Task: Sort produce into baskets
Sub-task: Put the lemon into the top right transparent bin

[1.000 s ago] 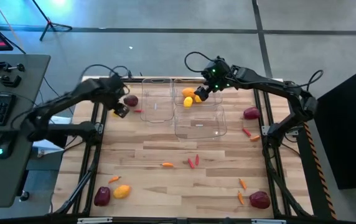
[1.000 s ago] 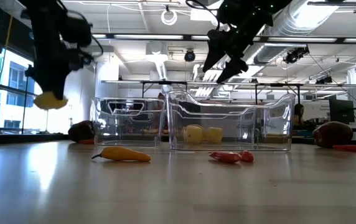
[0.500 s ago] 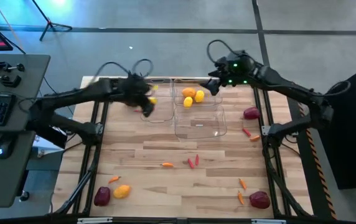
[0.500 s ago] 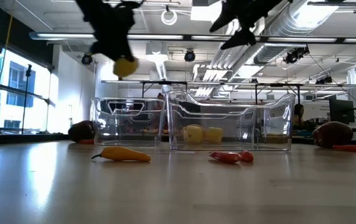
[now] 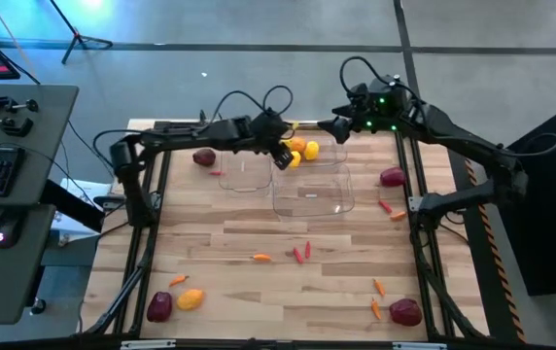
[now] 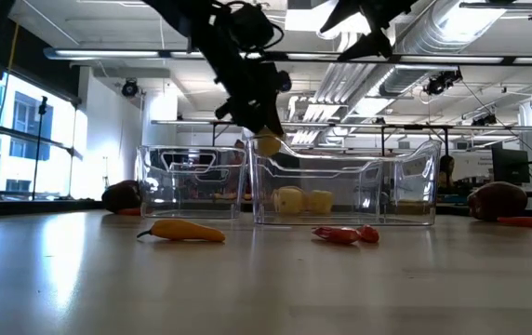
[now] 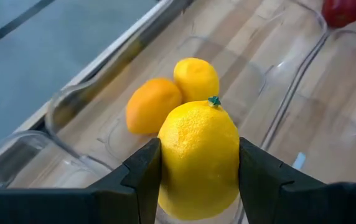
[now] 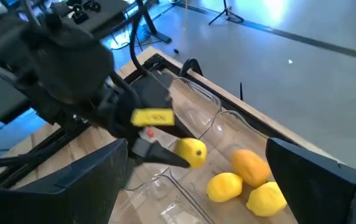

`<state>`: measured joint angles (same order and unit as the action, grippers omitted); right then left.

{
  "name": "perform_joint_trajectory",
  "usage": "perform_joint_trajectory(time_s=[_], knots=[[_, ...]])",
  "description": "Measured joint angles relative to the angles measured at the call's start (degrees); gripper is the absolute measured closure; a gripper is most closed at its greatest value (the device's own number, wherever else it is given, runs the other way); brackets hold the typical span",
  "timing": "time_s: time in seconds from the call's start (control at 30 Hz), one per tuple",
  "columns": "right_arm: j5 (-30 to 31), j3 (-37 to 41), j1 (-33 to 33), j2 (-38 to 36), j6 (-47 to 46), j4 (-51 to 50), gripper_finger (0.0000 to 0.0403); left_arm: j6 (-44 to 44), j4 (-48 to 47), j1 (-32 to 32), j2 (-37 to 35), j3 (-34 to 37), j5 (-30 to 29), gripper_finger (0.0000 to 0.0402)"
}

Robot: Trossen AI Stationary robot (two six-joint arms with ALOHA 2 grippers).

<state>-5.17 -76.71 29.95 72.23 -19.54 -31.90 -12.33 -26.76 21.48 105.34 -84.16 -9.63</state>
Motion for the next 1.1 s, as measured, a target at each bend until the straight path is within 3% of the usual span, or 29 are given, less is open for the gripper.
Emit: perform_joint_trajectory(time_s=[0.17,0.37,0.47,0.63,0.73,0.9,1.1], knots=[[-0.01,0.0,-0.05,0.0,-1.04,0.02,0.0031,-4.31,4.21,1.53,1.77,-0.37,1.49,0.0239],[0.22,0.0,-0.11,0.02,-1.02,0.02,0.0031,-0.95,6.9,2.14,-0.18,-0.52,6.23,0.0167],[0.25,0.0,-0.11,0.02,-0.8,0.02,0.0031,0.96,2.68,2.14,-1.53,-0.52,8.69,0.0137],[0.69,0.0,-0.11,0.02,0.47,0.02,0.0031,3.53,-6.08,1.64,-6.85,-0.48,8.74,0.013],[0.68,0.0,-0.11,0.02,0.51,0.0,0.0031,4.01,-10.55,0.03,-12.62,1.92,8.21,0.013],[0.68,0.0,-0.11,0.02,1.88,-0.59,0.0031,0.31,-10.01,-6.86,-28.58,11.89,9.93,0.0131],[0.68,0.0,-0.11,0.02,2.24,-1.72,0.0031,-21.3,-9.29,-19.37,-45.07,24.59,10.51,0.0131]])
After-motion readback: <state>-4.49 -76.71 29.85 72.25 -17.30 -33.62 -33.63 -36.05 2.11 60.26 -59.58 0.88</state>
